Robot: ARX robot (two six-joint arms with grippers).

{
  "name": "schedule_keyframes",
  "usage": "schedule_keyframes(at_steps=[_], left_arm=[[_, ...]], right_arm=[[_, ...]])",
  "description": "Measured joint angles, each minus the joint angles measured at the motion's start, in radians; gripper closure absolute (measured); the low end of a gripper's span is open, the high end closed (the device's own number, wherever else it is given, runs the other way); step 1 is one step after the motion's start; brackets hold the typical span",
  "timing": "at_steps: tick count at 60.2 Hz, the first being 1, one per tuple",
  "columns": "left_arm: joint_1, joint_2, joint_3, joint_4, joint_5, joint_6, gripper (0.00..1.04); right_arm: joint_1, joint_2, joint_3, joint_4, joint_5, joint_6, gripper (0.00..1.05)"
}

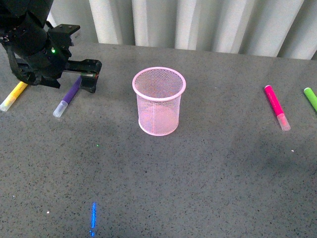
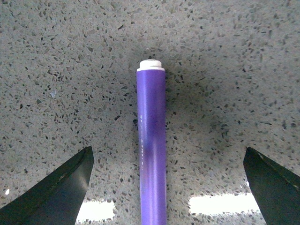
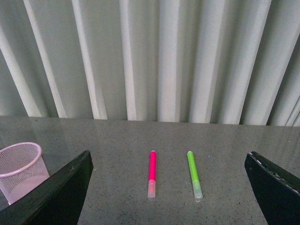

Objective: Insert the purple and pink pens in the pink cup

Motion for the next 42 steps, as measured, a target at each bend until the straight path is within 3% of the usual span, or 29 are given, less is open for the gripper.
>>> schedule_keyframes(at_steps=[37,42], left_arm=[[0.000,0.065,0.104,-0.082,0.032,0.000,0.07],[0.002,0.065,0.103,-0.087,0.033,0.003,0.19]], right_arm=[[0.000,0.000,0.000,0.000,0.000,0.000,0.07],[0.000,0.000,0.000,0.000,0.000,0.000,0.07]])
